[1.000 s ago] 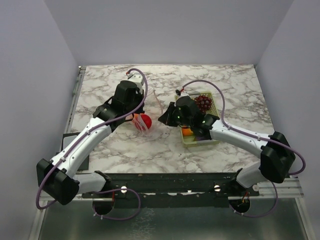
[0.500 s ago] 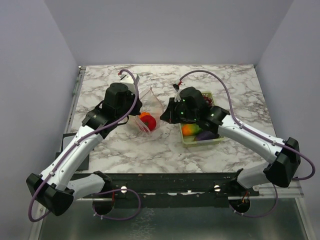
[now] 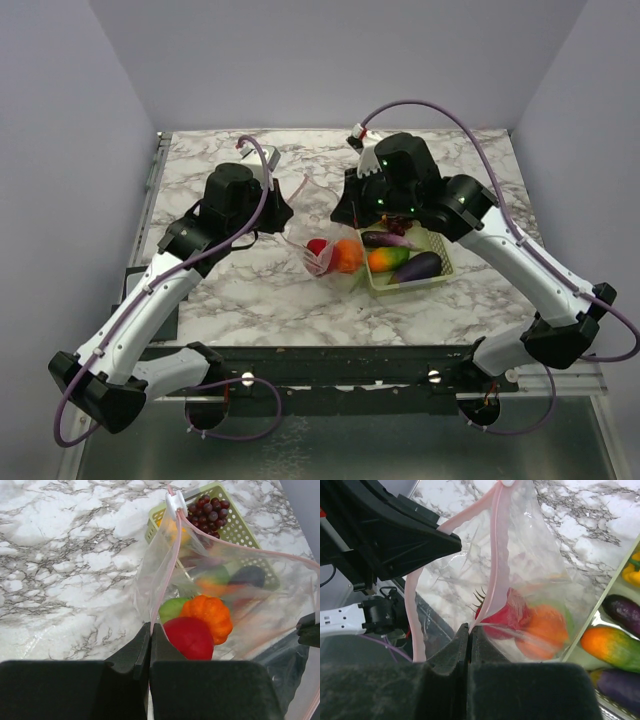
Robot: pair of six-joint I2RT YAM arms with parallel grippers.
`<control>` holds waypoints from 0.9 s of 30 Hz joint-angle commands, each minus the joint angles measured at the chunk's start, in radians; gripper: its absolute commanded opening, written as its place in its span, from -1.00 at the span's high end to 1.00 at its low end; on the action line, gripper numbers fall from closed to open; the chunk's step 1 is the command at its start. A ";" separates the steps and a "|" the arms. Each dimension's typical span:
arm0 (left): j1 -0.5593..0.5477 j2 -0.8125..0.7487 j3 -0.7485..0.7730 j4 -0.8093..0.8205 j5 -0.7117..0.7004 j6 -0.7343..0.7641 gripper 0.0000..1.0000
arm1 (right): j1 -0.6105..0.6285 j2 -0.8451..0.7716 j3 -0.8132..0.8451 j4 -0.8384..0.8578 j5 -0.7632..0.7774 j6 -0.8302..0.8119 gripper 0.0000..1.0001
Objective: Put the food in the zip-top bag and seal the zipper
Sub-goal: Adjust the zipper food storage bag at the center of the board.
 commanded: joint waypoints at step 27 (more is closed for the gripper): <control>-0.004 0.091 0.055 0.127 0.041 -0.047 0.96 | -0.070 0.037 0.031 0.035 0.168 -0.069 0.99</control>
